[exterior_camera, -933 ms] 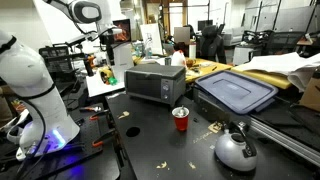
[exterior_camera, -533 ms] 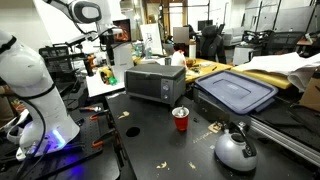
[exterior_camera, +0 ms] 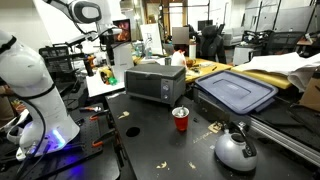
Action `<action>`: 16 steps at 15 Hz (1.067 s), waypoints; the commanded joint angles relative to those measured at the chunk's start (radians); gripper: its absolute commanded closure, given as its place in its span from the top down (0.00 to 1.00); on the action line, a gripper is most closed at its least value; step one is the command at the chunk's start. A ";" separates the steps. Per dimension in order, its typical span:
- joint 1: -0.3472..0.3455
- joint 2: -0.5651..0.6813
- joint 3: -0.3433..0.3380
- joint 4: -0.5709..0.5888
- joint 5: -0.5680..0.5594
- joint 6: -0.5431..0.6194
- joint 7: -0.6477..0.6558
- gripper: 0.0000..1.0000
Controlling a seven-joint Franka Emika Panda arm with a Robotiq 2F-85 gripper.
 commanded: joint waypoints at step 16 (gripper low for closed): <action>-0.245 0.294 -0.130 0.211 -0.146 0.179 0.201 1.00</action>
